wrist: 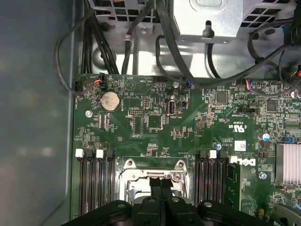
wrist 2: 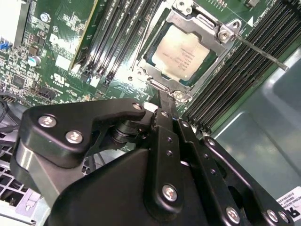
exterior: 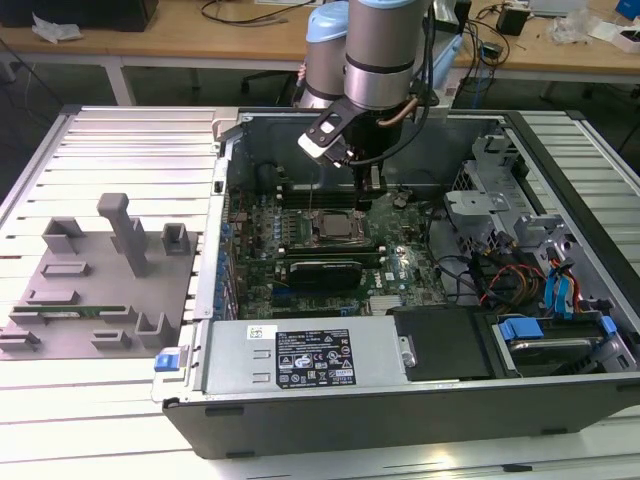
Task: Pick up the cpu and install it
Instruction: 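Close the cpu cover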
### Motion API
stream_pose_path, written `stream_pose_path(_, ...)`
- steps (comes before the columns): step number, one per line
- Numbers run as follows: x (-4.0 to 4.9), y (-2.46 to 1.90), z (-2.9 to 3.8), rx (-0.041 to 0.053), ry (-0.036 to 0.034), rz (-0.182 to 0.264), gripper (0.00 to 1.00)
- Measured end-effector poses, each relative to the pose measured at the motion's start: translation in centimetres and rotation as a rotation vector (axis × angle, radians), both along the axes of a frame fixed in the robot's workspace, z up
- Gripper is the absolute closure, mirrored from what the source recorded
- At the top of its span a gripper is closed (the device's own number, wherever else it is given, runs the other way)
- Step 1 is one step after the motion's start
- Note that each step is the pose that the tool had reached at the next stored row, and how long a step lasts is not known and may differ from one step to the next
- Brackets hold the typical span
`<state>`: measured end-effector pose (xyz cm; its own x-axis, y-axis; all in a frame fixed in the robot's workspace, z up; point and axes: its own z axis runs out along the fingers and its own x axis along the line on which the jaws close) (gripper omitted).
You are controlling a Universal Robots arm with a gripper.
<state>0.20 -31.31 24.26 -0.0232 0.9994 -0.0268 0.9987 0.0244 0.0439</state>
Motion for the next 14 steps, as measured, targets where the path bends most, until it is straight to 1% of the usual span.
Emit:
stream_pose_path(6, -0.15, 0.00, -0.07, 0.0000, 0.0000, 0.000, 0.89)
stream_pose_path(8, -0.61, 0.00, -0.24, 0.0000, 0.0000, 0.000, 0.89)
stream_pose_path(11, -1.07, -0.04, -0.43, 0.0002, 0.0000, 0.001, 0.89)
stream_pose_path(14, -1.49, -0.20, -0.57, 0.0016, 0.0000, 0.002, 0.89)
